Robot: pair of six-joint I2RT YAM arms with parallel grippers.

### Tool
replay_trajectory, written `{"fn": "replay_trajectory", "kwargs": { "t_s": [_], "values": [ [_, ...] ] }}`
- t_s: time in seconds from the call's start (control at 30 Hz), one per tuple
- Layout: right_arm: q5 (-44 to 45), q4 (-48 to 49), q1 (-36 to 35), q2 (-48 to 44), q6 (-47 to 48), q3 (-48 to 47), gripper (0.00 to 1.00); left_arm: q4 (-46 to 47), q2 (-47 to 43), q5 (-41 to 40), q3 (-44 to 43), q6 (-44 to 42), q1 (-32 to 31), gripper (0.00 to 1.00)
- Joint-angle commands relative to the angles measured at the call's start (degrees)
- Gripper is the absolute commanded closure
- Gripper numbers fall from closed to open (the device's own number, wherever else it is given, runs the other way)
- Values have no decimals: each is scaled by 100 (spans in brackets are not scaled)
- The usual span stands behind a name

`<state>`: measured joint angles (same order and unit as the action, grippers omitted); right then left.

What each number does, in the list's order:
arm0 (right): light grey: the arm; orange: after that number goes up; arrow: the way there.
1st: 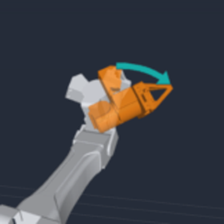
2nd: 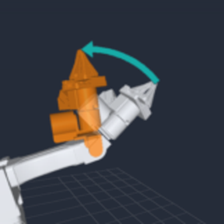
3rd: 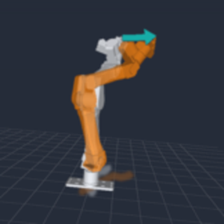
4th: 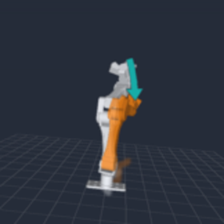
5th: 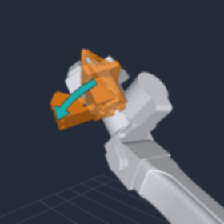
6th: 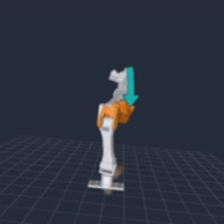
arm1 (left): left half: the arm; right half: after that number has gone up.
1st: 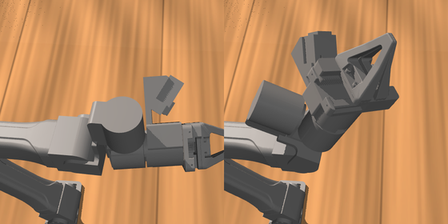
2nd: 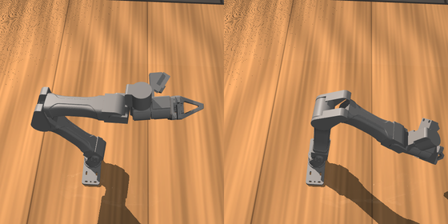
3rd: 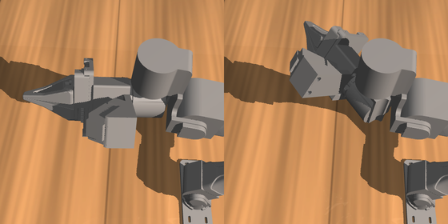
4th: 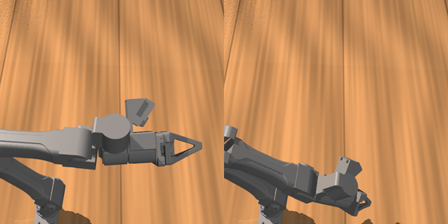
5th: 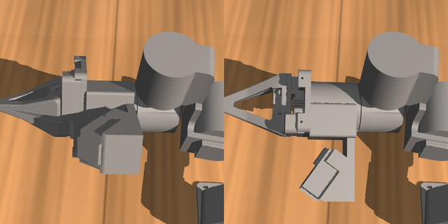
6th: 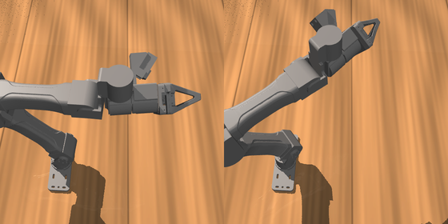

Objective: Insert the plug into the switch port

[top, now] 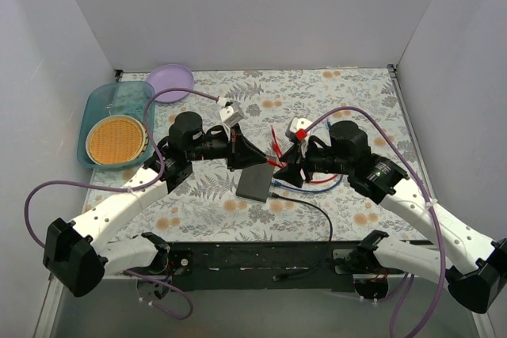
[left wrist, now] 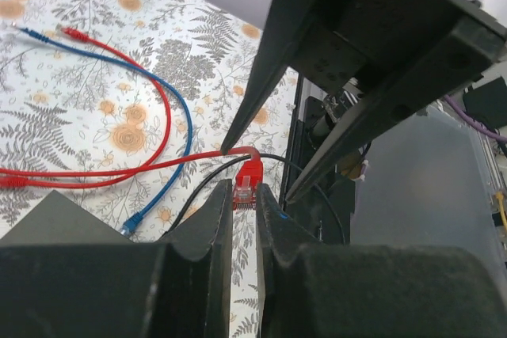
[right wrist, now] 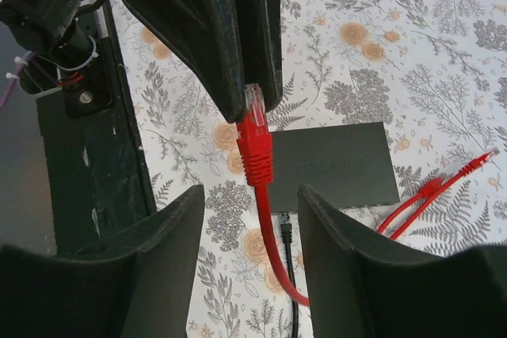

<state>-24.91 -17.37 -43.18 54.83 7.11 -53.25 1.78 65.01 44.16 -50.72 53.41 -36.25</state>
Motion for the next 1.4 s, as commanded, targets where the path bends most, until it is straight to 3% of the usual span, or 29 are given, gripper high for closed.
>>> {"fn": "replay_trajectory", "kwargs": {
  "t_s": [0.0,0.4,0.53,0.7,0.87,1.0,1.37],
  "values": [
    [-751,462,55,80,-52,-317,45,314,-165,522,9,-366,-40,100],
    [-2006,997,564,125,-394,-151,55,323,-454,471,159,-445,-49,100],
    [-2747,1534,986,177,-667,26,56,323,-472,488,141,-384,-49,100],
    [-3195,1656,1022,265,-817,-27,55,323,-454,471,124,-331,-49,100],
    [-3363,1666,1022,327,-869,-27,55,349,-437,444,106,-313,-58,100],
    [-3477,1622,1022,441,-870,-10,63,384,-437,435,71,-261,-58,100],
    [-3205,1517,1022,652,-808,-1,61,402,-498,506,44,-217,-110,100]
  ]
}}
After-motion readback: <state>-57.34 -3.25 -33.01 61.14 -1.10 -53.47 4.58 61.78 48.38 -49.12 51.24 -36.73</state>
